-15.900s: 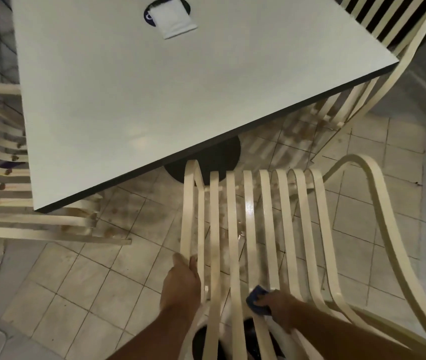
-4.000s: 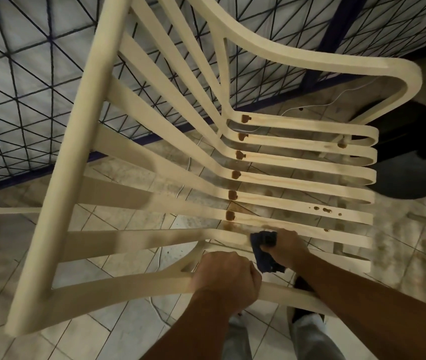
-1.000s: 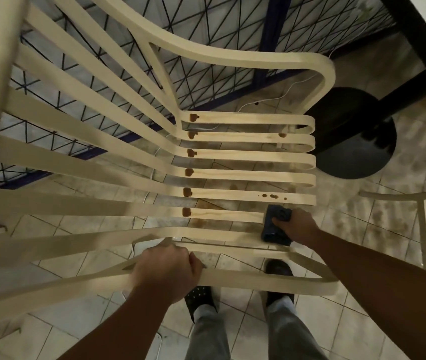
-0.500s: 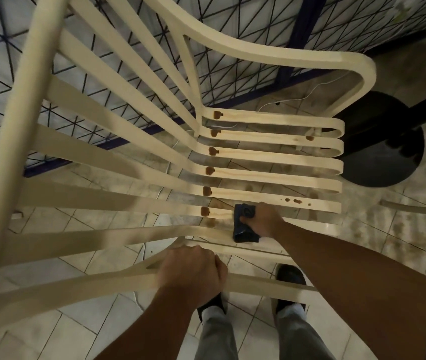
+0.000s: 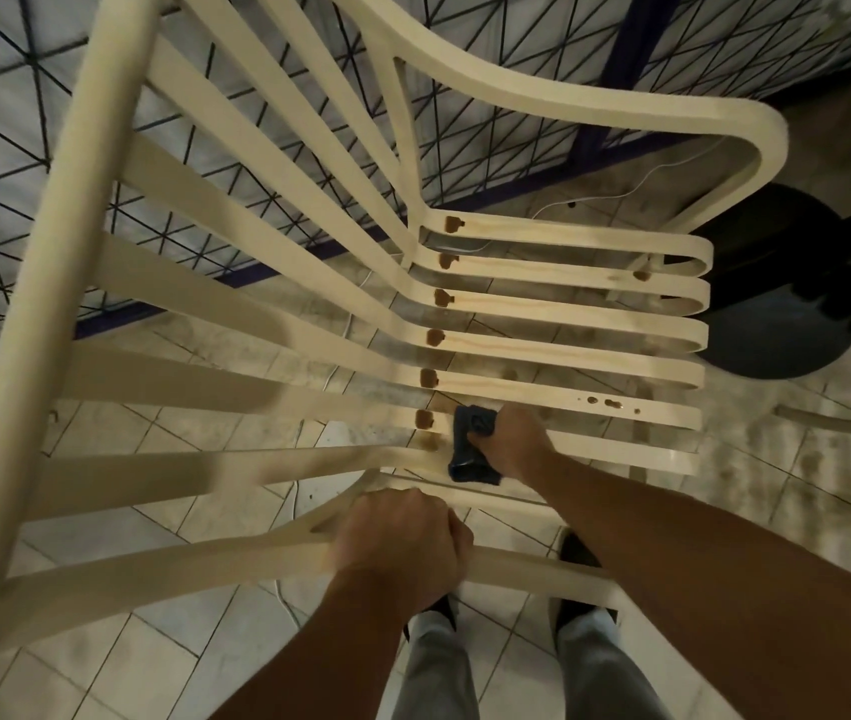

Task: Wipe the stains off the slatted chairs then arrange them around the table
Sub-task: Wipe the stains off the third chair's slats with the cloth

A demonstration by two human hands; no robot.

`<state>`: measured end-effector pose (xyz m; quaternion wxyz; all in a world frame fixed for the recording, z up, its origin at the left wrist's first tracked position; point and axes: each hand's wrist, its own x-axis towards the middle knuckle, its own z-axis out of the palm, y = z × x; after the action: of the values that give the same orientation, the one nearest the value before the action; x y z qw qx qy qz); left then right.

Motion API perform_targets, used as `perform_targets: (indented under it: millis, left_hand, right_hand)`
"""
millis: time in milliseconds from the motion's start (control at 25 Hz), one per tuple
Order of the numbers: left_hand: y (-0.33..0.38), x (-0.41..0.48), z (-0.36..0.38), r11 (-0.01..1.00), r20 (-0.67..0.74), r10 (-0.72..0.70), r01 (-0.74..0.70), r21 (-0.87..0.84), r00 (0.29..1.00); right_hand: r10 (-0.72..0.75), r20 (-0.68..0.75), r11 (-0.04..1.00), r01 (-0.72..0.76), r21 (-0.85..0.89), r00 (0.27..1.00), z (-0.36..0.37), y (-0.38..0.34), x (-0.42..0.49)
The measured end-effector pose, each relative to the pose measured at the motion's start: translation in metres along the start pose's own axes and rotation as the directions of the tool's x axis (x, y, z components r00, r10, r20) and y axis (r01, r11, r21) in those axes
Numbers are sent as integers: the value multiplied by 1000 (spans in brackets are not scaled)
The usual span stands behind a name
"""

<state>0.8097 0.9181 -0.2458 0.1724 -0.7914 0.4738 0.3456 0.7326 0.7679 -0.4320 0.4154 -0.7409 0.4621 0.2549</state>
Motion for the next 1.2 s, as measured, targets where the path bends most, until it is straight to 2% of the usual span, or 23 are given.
perform_targets:
  millis: [120, 280, 480, 640, 760, 920, 1080, 1200]
  left_hand:
    - [-2, -4, -3, 1000, 0, 12, -12, -6, 1000]
    - [-4, -4, -5, 999, 8, 42, -41, -33, 999]
    - [-5, -2, -1, 998, 9, 43, -43, -46, 999]
    - [-6, 0, 1, 998, 8, 59, -59, -36, 998]
    - [-6, 0, 0, 997, 13, 70, -69, -36, 997]
    - [-7, 0, 1, 995, -11, 77, -78, -67, 997]
    - [-9, 0, 5, 992, -23, 75, -76, -97, 997]
    - [-9, 0, 6, 992, -26, 80, -82, -92, 996]
  right_hand:
    - [52, 8, 998, -51, -21, 999, -28, 47, -16]
    - [131, -77, 990, -134, -35, 988, -34, 78, -32]
    - [75, -41, 997, -76, -13, 996, 10, 30, -16]
    - [121, -29, 968, -111, 224, 992, 43, -30, 4]
    - [152, -46, 953, -134, 271, 987, 54, -40, 9]
    - [189, -18, 921, -171, 351, 982, 26, 0, 2]
    - [215, -57, 949, -195, 249, 975, -12, 56, -20]
    - [225, -101, 952, -196, 235, 969, -8, 58, -20]
